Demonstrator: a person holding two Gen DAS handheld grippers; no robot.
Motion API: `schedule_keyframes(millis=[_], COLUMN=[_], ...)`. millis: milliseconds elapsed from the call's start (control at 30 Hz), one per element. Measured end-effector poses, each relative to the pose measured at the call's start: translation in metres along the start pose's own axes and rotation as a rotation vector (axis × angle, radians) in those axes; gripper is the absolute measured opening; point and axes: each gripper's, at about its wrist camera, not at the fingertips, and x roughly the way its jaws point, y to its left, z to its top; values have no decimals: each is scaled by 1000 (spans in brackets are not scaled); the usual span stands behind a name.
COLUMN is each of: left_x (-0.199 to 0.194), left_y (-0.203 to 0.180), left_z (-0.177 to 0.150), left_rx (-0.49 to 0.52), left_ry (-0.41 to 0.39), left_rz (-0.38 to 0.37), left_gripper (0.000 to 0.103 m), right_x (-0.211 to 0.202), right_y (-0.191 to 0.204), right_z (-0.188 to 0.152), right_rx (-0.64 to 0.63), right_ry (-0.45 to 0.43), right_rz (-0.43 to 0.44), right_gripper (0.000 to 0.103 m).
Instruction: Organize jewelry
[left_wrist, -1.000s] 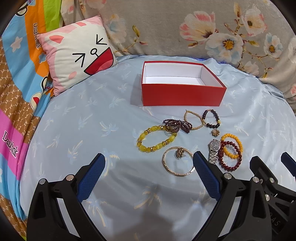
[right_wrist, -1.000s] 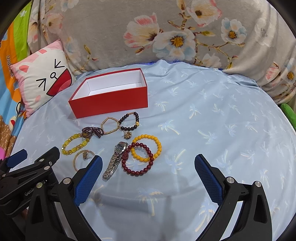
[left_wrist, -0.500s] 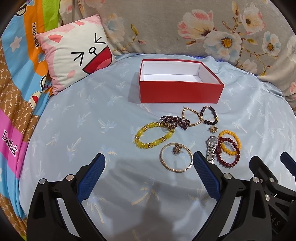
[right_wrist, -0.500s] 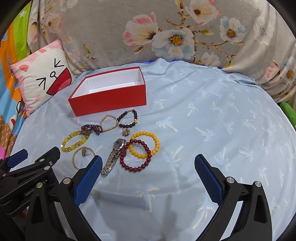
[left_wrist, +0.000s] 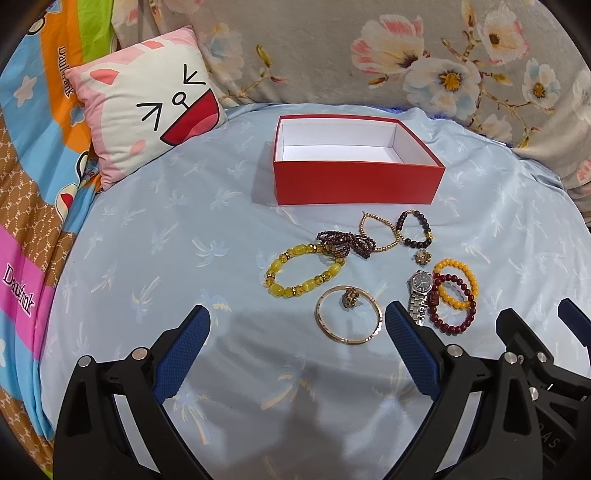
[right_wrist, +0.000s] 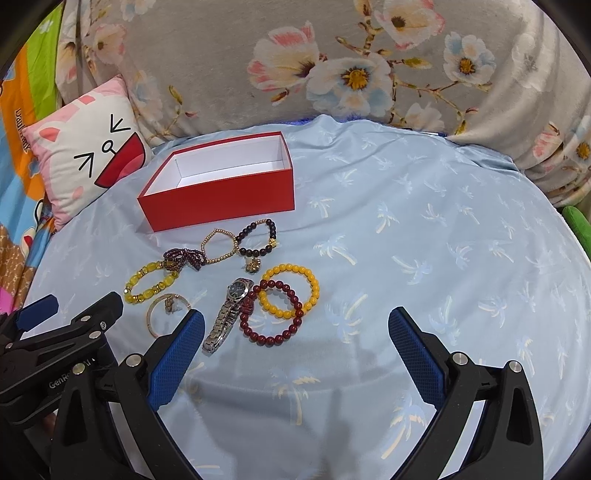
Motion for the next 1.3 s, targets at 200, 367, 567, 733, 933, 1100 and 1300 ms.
schedule_keyframes(millis=[200,367,567,733,933,1100,1300], left_x=[3,11,34,54,62,68,79], left_y=[3,9,23,33,28,16,31], left_z=[4,1,2,9,2,-7,-1], left_rx=[24,29,5,-11,6,30,-5], left_ry=[33,50,85,104,134,158,158], left_rz=[-33,-36,-34,-42,-87,-125,-90], left_gripper=[91,92,92,91,91,90,88], right_x=[2,4,20,33,47,55,58], right_y=[0,-3,-7,-10,-10,-13,-13], right_z=[8,11,14,15,13,10,9], right_rx=[-1,0,9,7,-2,7,1], right_ry=[16,21,64,83,114,137,145], right_rz=[10,-3,-10,-11,-8,-11,-9], right_gripper=[96,96,96,96,96,96,96])
